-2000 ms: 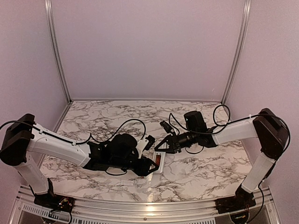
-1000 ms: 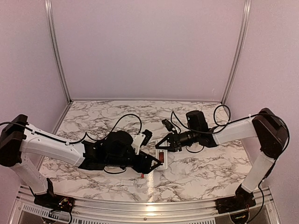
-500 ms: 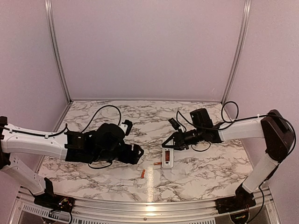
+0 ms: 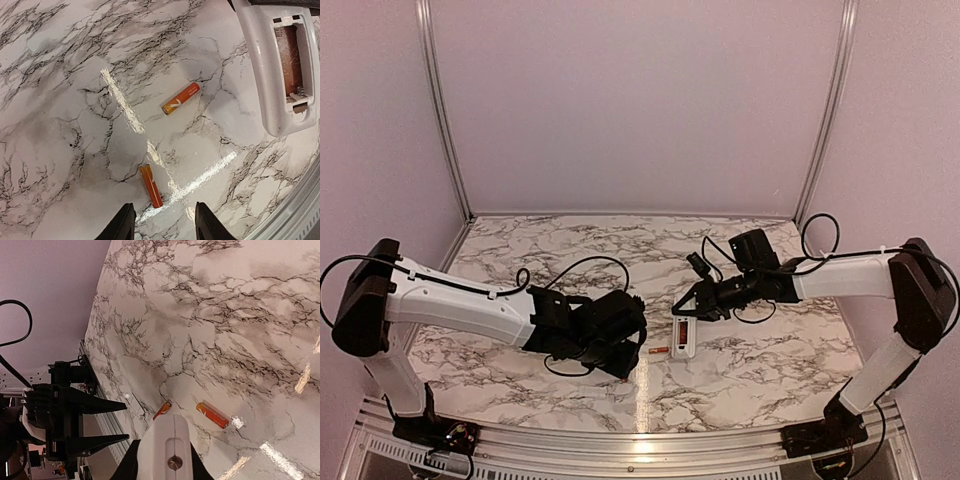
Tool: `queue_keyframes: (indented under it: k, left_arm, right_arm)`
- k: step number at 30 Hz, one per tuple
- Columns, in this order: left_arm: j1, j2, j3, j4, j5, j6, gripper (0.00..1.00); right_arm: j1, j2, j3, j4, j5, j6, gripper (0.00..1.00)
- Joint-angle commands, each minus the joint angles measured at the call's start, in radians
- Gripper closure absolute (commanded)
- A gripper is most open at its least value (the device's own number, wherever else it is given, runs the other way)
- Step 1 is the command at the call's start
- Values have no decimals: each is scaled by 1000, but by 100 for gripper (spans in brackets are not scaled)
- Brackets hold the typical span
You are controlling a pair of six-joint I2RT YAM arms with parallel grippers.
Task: Load the batteries into the remote control
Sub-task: Pick up the battery from the center of the board.
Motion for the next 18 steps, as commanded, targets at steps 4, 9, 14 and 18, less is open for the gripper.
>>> queue_keyframes:
  k: [4, 9, 14, 18]
  left_arm:
    - [-6, 91, 61, -101, 30, -17, 64]
    - [-6, 139, 83, -118, 16, -32, 68]
    - [-5, 178, 114, -127, 12, -32, 71]
    - [-4, 213, 131, -131, 25, -22, 75]
  right_arm:
    - [-9, -14, 1, -3, 9, 3, 100]
    - [-9, -18, -10, 3, 10, 4, 100]
    - [-9, -19, -19, 11, 4, 6, 100]
    - [-9, -16, -21, 11, 2, 4, 100]
